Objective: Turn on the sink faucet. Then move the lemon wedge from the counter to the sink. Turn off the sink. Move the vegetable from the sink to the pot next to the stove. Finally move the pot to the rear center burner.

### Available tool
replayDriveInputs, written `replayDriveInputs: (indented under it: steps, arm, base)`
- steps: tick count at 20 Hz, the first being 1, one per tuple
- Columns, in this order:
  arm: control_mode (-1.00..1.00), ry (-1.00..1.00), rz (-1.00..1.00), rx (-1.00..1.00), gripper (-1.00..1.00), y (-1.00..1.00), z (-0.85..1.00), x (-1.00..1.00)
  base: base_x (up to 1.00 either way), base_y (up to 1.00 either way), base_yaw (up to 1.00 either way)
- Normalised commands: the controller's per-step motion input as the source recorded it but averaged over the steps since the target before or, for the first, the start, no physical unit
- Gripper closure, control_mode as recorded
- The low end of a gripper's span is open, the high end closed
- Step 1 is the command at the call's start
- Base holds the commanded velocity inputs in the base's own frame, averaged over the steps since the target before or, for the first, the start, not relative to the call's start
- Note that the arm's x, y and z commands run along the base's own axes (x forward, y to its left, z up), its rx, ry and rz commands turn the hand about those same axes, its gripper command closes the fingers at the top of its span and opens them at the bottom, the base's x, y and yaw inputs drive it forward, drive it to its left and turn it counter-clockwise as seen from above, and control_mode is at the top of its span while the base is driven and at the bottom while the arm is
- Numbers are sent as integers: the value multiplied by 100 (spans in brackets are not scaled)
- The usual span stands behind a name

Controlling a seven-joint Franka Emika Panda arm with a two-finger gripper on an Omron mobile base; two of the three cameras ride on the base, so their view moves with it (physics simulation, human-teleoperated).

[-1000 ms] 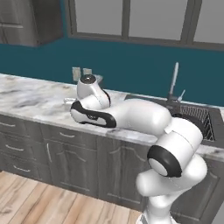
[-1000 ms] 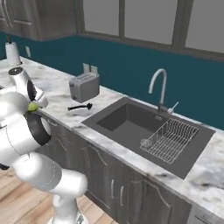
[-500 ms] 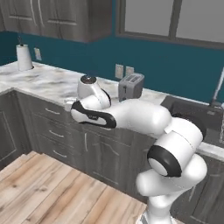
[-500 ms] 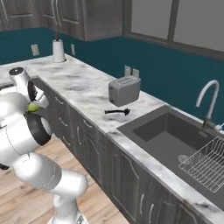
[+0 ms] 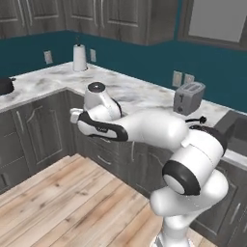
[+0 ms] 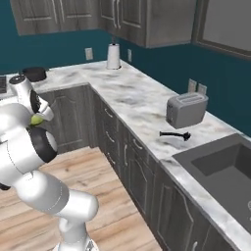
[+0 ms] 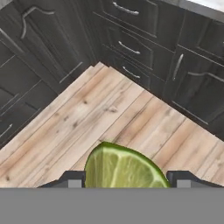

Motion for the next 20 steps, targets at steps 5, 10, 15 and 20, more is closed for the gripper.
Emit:
replayDriveInputs:
  steps: [5,10,15,20]
  arm:
    - [100,0,0,0,100,0,0,0]
    - [100,0,0,0,100,0,0,0]
    - [100,0,0,0,100,0,0,0]
    - [100,0,0,0,100,0,0,0]
  base:
    - [37,27,31]
    - [56,14,26]
    - [66,12,23]
    - [60,10,23]
